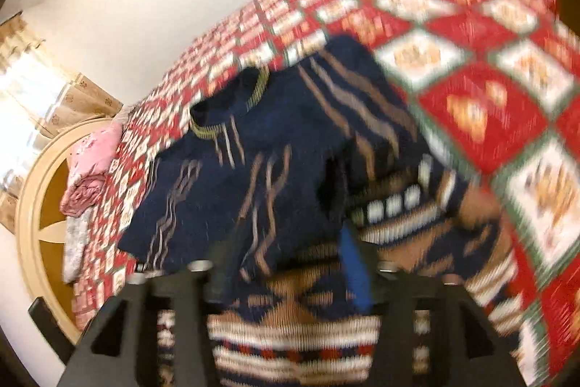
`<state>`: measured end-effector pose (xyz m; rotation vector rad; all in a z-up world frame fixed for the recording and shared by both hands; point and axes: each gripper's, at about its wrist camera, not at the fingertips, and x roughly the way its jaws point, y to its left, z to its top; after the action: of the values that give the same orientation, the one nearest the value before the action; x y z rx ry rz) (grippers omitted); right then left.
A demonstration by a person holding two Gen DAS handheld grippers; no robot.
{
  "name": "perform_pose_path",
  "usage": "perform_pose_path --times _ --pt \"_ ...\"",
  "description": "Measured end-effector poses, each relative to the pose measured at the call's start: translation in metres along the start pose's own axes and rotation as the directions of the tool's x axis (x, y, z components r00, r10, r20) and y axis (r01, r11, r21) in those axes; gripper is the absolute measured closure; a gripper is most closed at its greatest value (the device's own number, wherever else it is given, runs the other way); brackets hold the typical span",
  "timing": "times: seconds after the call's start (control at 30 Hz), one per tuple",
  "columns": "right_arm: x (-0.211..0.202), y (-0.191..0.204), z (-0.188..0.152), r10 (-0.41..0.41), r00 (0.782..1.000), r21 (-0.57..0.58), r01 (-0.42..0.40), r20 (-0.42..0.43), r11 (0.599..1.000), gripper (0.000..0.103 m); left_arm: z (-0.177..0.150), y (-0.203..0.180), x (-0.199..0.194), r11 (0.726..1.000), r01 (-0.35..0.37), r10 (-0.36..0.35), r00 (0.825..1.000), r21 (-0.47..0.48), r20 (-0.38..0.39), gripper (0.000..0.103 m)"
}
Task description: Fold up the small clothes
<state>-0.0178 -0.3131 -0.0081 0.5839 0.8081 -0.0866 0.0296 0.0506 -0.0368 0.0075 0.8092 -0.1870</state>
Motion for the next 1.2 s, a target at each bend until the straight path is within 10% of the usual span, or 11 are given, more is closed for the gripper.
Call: perform_pose_path --times 0.23,0.43,0.7,1.2 --pt "0.026 0.034 0.029 -0.168 0.979 -0.287 0.194 0.115 0.938 0.041 0.001 -0.001 -0.006 1.000 -0.016 0.016 1.000 0.011 0.011 0.026" --pt "0.066 0.016 0.025 -0.153 0.986 -0.291 0.128 -0.066 0.948 0.042 0.001 0.006 -0.007 1.000 -0.027 0.026 1.000 0.004 0.014 0.026" --pt "0.044 0.028 0.015 -0.185 0.981 -0.395 0.148 -0.058 0.907 0.092 0.001 0.015 0.003 0.999 -0.024 0.023 1.000 -0.038 -0.019 0.026" --pt "0.034 0.083 0.088 -0.276 0.913 -0.634 0.408 0.301 0.656 0.093 0.007 0.024 0.003 0.996 -0.080 0.080 0.997 -0.047 0.003 0.026"
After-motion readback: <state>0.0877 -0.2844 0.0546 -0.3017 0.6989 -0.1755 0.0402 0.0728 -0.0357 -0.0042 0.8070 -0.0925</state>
